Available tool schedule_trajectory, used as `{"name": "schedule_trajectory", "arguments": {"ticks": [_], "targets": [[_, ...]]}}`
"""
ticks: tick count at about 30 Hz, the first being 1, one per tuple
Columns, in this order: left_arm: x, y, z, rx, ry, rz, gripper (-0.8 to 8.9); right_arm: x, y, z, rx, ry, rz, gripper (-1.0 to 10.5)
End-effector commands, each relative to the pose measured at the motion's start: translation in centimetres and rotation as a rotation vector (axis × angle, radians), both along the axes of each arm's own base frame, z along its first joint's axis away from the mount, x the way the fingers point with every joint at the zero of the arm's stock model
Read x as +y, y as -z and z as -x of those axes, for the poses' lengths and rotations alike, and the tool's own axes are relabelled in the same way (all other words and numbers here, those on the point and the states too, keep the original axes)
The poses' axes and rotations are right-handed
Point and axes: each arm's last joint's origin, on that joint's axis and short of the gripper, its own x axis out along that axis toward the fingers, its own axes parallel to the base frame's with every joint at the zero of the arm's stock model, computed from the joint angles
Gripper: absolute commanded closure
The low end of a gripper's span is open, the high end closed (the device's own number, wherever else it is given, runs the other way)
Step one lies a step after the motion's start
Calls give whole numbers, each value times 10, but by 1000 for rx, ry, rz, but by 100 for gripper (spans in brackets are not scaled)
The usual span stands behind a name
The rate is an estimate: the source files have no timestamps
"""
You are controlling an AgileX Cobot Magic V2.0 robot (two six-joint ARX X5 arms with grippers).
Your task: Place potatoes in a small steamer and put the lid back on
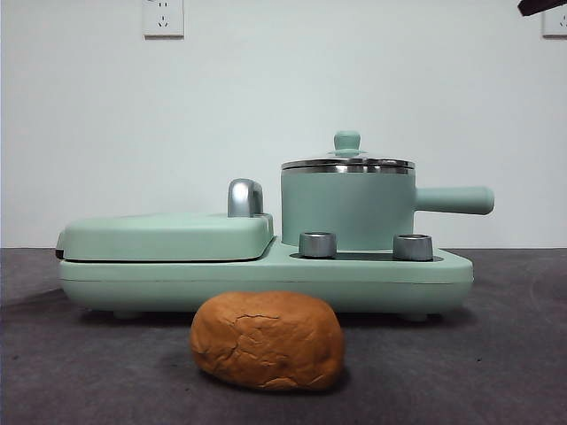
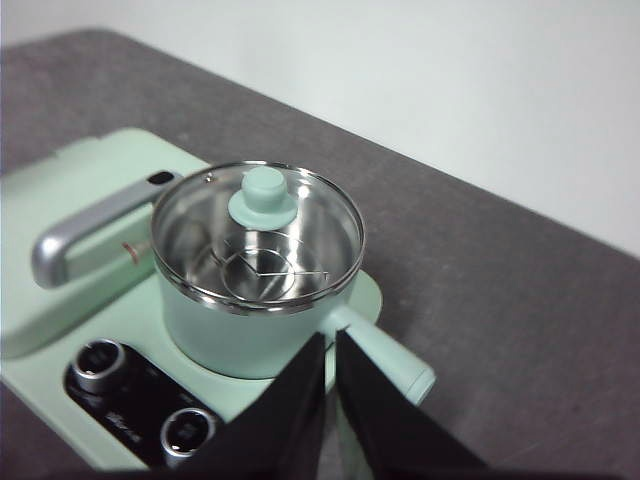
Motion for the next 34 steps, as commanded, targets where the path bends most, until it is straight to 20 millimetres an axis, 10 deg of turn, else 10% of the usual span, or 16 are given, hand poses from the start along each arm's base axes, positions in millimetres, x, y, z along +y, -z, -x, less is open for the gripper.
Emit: {"name": "schedule_trajectory", "arguments": {"ticks": [1,5,11,24,34], "targets": [[-9,-4,-6,-105,94,-137,805,5,-2,-3,-33,-45,72,935],[-24,1,-10,-122,176,-180,798,12,2,-2,-24,-104,124,930],[-35,0,-8,-130,223,-160,462,15,4,-1,-9,-103,142,724],[-49,3,-17,-110,69,-180,484,15,4,-1,28,-61,88,722],[-97,12,-47,-220,142,-100,483,15,4,-1,29,-61,87,722]]}}
